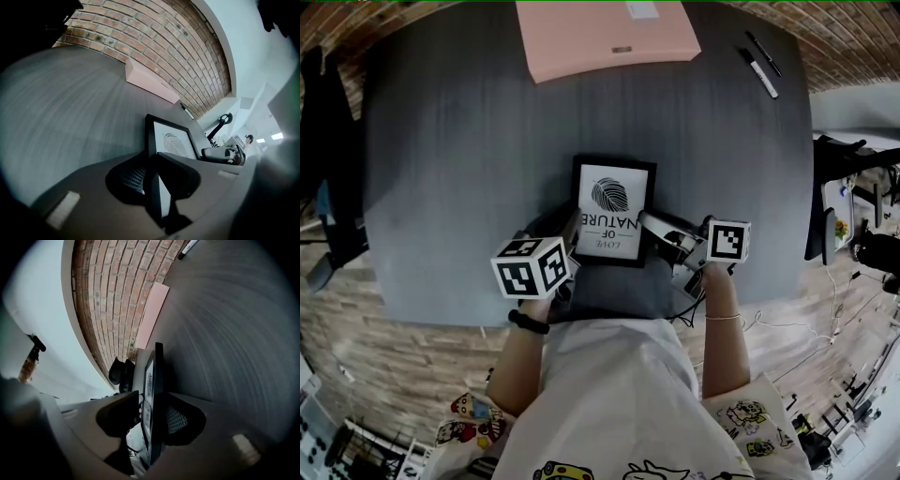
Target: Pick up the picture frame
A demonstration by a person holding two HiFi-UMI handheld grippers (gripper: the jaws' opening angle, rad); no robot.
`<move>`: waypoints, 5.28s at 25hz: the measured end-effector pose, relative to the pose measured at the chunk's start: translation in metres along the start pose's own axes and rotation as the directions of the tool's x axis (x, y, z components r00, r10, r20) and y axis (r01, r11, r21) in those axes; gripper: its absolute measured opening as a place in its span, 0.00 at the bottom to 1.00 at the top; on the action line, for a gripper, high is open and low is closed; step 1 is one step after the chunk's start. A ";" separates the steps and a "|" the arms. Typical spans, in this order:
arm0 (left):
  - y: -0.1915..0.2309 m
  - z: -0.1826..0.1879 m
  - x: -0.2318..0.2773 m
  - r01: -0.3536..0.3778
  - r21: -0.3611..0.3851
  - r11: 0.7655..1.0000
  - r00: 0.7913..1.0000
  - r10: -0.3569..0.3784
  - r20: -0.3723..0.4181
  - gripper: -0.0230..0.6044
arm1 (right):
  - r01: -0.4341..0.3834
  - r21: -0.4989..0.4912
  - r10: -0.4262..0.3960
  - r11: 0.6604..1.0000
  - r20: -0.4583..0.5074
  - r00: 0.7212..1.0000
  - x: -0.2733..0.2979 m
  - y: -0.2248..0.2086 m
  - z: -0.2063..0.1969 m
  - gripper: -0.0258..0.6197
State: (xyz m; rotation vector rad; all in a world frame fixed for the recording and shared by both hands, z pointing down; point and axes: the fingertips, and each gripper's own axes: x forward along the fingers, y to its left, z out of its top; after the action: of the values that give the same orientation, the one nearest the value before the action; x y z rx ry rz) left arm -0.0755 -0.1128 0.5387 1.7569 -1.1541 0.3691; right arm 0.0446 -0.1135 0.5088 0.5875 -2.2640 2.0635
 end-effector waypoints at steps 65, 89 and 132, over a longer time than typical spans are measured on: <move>-0.001 0.007 -0.016 0.111 -0.150 0.982 0.993 -0.105 0.048 0.22 | -0.029 -0.050 0.029 0.998 0.003 1.000 0.030 0.029 0.001 0.06; -0.058 0.067 -0.116 0.089 0.123 0.988 0.938 -0.125 0.322 0.21 | 0.066 -0.499 -0.033 0.864 0.075 0.997 -0.018 0.121 0.003 0.06; -0.111 0.084 -0.203 -0.261 0.433 0.863 0.801 -0.057 0.596 0.06 | 0.576 -0.761 -0.080 0.300 0.581 0.810 -0.108 0.186 0.015 0.06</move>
State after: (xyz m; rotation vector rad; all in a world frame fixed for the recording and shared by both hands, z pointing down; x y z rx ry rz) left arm -0.1065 -0.0648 0.2989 2.3724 -1.7252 0.1861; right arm 0.0949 -0.0902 0.3009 1.3130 -2.6469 0.1980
